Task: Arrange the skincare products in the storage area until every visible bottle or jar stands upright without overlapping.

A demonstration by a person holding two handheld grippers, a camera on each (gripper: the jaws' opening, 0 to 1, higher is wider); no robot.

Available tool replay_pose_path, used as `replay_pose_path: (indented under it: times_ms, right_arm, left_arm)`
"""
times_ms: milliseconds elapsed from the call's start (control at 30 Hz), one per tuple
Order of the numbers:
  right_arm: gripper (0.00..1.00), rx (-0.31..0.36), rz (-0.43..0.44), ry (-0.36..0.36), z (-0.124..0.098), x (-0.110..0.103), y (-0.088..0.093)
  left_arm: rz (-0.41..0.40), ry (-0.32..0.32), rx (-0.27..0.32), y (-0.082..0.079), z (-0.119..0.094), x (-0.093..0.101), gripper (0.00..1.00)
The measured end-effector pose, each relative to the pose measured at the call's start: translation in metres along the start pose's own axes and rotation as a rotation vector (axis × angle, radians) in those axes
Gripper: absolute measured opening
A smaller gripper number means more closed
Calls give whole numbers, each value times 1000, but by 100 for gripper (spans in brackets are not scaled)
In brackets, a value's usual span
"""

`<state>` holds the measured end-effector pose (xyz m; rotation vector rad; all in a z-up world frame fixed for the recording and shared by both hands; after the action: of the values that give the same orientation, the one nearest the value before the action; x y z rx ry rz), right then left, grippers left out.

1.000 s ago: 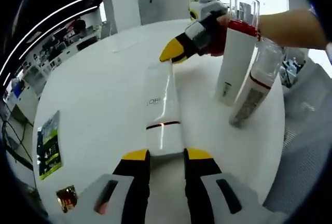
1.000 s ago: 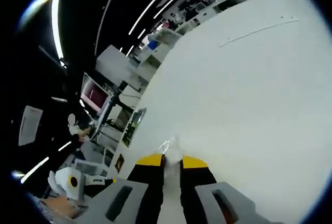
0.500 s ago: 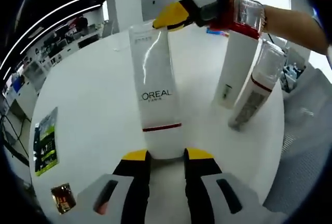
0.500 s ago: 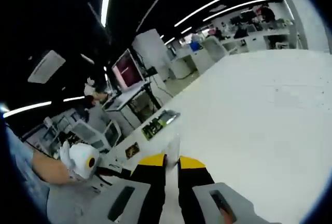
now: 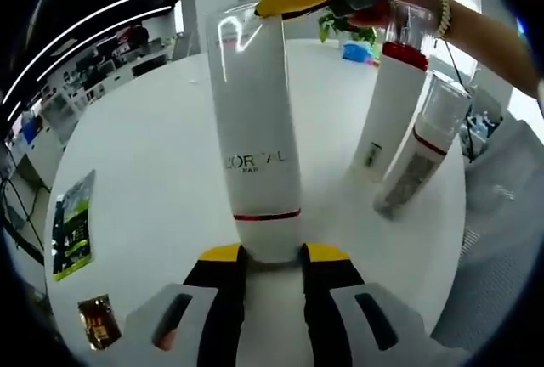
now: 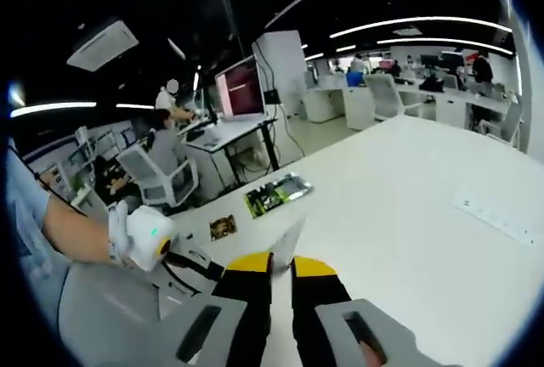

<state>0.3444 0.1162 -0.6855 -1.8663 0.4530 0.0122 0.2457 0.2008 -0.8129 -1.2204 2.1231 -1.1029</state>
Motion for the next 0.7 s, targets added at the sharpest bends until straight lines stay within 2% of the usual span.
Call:
replay_pose_path:
  times_ms: [100, 200, 233, 333, 400, 533, 633, 700]
  right_arm:
    - [0, -1, -42, 12, 1, -1, -1]
    - [0, 22, -43, -3, -1, -5, -7]
    - [0, 23, -44, -10, -1, -6, -8]
    - [0, 9, -123, -32, -4, -12, -9]
    - [0, 5, -133, -41, -5, -16, -9]
    - [0, 6, -111, -94, -5, -23, -10]
    - [0, -32, -169, -106, -4, -27, -12]
    - [0, -37, -175, -117, -3, -29, -13]
  left_arm:
    - [-6, -3, 3, 0, 0, 0, 22]
    - [-66, 55, 33, -3, 3, 9, 21]
    - [-71, 59, 24, -3, 3, 9, 21]
    - [-47, 52, 16, -3, 3, 8, 21]
    - [-53, 64, 17, -3, 4, 8, 22]
    - [-189, 102, 38, -5, 3, 9, 22]
    - [-278, 120, 36, -5, 2, 8, 22]
    - [-290, 124, 38, -5, 1, 6, 22]
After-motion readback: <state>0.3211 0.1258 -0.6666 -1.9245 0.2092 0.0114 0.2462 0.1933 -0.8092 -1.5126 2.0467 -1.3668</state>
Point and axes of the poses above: the point that each gripper's makers call its tool centre point, and the gripper's own axes: z roughly forward along the fingers, x roughly to its right, y roughly out of its underside, the point moved 4 cm from there along -z, roughly backward along the fingers, and after that the axes turned 8 degrees about x, right-handed, at the moved point
